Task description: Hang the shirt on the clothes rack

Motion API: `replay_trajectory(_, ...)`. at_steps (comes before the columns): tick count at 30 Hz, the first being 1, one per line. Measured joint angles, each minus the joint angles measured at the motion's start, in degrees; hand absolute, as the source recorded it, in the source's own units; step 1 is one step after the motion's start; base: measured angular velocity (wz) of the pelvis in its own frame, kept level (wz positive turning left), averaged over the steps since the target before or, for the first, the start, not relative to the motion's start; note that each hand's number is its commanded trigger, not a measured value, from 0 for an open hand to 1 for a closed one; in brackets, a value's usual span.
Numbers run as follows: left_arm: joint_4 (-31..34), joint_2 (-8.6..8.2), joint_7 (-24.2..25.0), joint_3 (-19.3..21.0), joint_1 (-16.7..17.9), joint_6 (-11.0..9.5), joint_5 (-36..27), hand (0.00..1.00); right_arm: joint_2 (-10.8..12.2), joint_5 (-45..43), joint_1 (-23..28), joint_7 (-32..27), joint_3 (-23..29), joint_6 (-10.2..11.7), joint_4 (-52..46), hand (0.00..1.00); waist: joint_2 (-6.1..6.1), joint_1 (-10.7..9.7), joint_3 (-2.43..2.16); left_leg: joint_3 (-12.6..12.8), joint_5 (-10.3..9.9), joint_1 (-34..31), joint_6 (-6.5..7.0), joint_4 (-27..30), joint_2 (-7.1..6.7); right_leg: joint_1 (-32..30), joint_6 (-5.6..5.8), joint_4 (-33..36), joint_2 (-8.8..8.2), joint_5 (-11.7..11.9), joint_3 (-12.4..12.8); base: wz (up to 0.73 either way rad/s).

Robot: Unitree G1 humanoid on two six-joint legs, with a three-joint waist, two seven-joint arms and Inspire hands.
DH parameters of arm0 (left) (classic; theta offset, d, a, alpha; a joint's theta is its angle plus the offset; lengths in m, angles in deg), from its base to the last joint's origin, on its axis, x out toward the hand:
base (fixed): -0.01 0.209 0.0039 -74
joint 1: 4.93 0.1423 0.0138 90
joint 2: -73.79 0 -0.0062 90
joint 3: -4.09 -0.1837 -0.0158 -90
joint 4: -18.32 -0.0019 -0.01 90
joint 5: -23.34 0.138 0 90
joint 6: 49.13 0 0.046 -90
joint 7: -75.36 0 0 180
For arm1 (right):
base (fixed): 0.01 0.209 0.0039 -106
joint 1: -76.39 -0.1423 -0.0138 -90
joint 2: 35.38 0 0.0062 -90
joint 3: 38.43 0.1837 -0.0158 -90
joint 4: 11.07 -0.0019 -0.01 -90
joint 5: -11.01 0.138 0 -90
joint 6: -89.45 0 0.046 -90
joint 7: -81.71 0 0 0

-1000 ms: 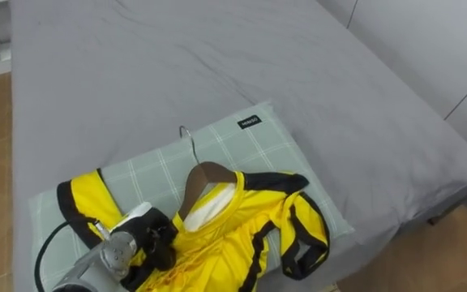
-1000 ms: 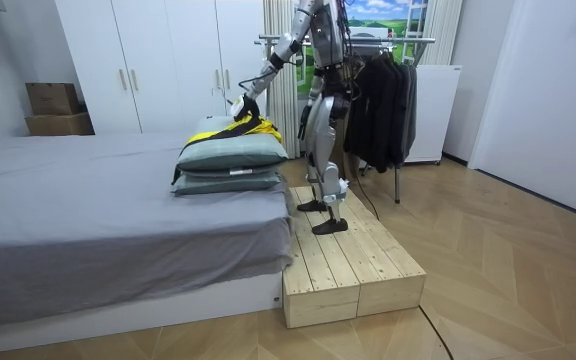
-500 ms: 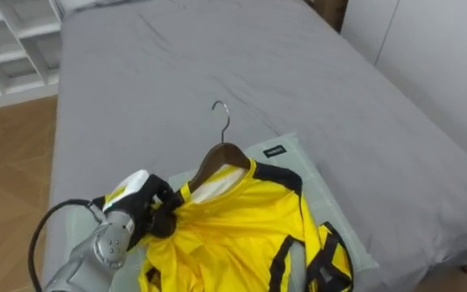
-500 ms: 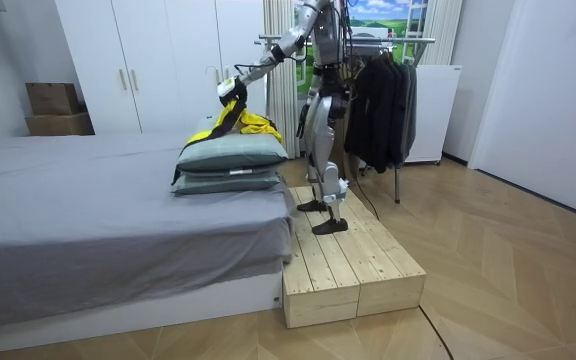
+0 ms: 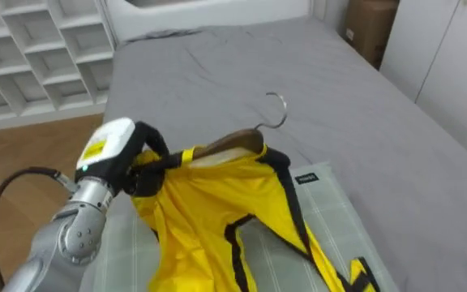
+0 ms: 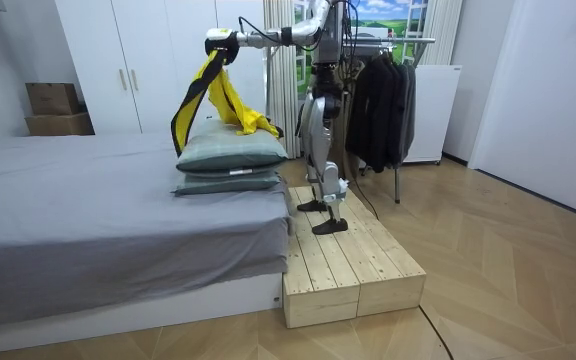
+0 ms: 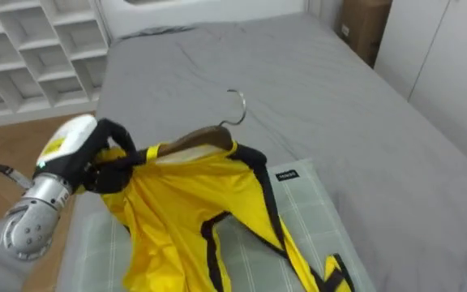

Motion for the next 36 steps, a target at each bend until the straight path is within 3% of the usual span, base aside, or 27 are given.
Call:
replay_trajectory(6, 5.26, 0.0, 0.06, 2.5, 3.01, 0.52, -0.2, 1.0, 0.21, 0.04, 1.15, -0.08, 1.52, -0.3, -0.04, 0.0, -0.55, 0.1, 0.0, -0.66, -0.01, 0.02, -0.01, -0.1, -0.02, 0.95, 0.02, -1.12, -0.04, 0.02, -0.94, 0.1)
replay_trajectory(10, 6.07, 0.0, 0.05, 3.42, 3.26, 0.55, -2.51, 1.0, 0.43, 0.23, 2.37, -0.08, 3.07, -0.31, -0.1, 0.0, -0.59, 0.1, -0.05, -1.84, -0.01, 0.88, -0.01, -0.36, -0.04, 2.4, 0.04, -1.88, 0.0, -0.01, -1.34, 0.09)
replay_trajectory(24, 6.22, 0.02, 0.3, 3.58, 4.19, 0.56, -16.45, 1.0, 0.27, -0.45, 4.59, 0.65, 6.28, -0.33, 0.07, 0.0, -0.28, 0.05, -0.39, -0.86, -0.02, 4.34, -0.07, -1.84, -0.03, 4.7, 0.12, -1.7, 0.06, -0.1, -1.03, -0.02)
replay_trajectory(29, 6.22, 0.01, 1.49, 5.4, 7.23, 0.5, -19.81, 1.0, 0.29, -1.72, 5.16, 0.57, 8.27, -0.35, 0.04, 0.0, -0.12, -0.24, -0.46, -0.07, 0.0, 5.86, -0.12, -2.79, 0.05, 5.61, 0.13, -1.81, 0.33, -0.17, -0.12, -0.09)
replay_trajectory(34, 6.22, -0.01, 1.86, 5.62, 9.53, 0.7, -20.2, 1.0, 0.24, -9.24, 5.89, -1.06, 9.32, -0.41, -1.07, 0.0, -0.55, -0.05, -0.25, -0.02, 0.0, 5.57, -0.12, -2.69, -0.01, 5.19, 0.14, -1.76, 0.35, -0.17, 0.24, -0.01)
replay_trajectory(36, 6.27, 0.02, 1.92, 5.8, 9.61, 1.48, -20.18, 1.0, 0.07, -15.24, 5.56, -3.39, 10.65, -0.5, -2.71, 0.0, -0.69, -0.09, -0.45, 0.01, 0.0, 4.36, -0.12, -2.6, -0.05, 3.92, 0.15, -1.49, 0.3, -0.18, 0.41, -0.02)
